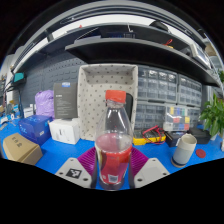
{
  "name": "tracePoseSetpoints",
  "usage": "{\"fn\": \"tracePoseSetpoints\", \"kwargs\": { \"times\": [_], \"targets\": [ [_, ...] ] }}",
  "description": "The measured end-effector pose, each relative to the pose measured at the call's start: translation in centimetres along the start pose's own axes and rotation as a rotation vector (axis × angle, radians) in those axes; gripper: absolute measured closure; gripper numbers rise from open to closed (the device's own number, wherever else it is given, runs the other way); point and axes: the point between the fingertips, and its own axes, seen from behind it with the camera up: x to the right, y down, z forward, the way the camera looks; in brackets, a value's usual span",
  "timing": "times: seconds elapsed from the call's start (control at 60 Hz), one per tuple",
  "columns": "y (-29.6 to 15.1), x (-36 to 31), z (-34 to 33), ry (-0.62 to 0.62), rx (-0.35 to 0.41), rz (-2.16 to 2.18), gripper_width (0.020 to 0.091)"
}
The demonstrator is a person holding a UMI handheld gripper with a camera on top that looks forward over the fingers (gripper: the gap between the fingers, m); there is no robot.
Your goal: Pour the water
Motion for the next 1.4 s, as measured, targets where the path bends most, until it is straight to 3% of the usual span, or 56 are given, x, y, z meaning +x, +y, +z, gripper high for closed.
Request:
{"fn": "tracePoseSetpoints", "kwargs": {
  "times": [0.017,0.067,0.25,0.383,0.433,0.85,0.883,1.167,1.4],
  "targets": [
    [0.1,-0.2,0.2,-0.001,-0.001,-0.002,0.0678],
    [0.4,-1.0,0.7,-0.002,-0.001,-0.006,0.0689],
    [0.1,0.2,0.6,-0.014,0.010,0.028,0.0691],
    [0.0,0.9,0.4,-0.018,-0.058,0.117,0.0694],
    [-0.6,1.1,0.5,-0.023,-0.089,0.205,0.0692],
    [-3.6,10.5,1.9,0.018,-0.116,1.234,0.0672],
    [-3.6,11.1,2.1,0.019,-0.126,1.301,0.0695],
    [-5.5,14.1,3.2,-0.043,-0.131,1.672,0.0696],
    [-5.0,13.9,3.9,-0.071,-0.199,1.900,0.0696]
  ]
}}
